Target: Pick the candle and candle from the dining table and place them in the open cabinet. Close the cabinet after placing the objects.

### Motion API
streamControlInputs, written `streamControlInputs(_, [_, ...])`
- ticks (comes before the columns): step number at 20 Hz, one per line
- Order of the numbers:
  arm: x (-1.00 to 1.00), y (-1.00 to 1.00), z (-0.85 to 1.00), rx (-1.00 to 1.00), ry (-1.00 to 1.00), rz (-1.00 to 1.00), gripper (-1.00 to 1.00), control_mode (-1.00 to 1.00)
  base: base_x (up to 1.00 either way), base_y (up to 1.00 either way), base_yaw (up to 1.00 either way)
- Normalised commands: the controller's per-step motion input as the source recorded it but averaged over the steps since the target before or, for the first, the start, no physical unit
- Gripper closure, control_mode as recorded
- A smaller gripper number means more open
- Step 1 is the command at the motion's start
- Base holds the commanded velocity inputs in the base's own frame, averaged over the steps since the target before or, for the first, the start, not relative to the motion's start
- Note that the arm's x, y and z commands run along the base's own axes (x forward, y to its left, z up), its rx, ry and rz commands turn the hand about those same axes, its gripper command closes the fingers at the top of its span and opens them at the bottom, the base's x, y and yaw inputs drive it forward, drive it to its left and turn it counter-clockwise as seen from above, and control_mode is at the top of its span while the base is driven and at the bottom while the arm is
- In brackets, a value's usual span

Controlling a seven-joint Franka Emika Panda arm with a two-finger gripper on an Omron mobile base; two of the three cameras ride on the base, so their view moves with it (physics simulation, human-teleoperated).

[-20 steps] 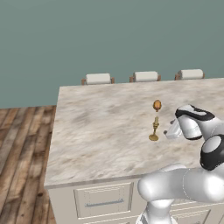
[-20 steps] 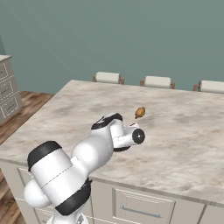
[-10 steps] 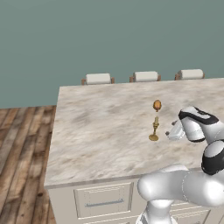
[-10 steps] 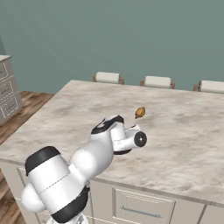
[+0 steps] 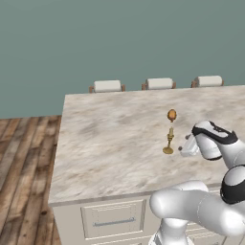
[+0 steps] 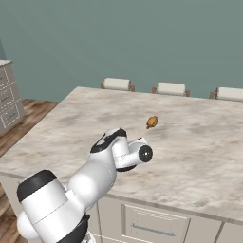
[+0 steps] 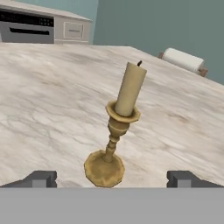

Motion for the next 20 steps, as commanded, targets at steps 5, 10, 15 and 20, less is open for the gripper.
streamControlInputs(5, [-0.04,0.02,0.0,0.0,0.0,0.0,-1.0,-1.0,0.0,0.0,0.0])
streamControlInputs(10, [0.0,0.0,0.0,0.0,0.0,0.0,-1.0,-1.0,0.0,0.0,0.0])
streamControlInputs(15, [0.0,0.0,0.0,0.0,0.0,0.0,-1.0,-1.0,0.0,0.0,0.0])
streamControlInputs(20, [0.03,0.0,0.0,0.0,0.0,0.01,-1.0,-1.0,0.0,0.0,0.0])
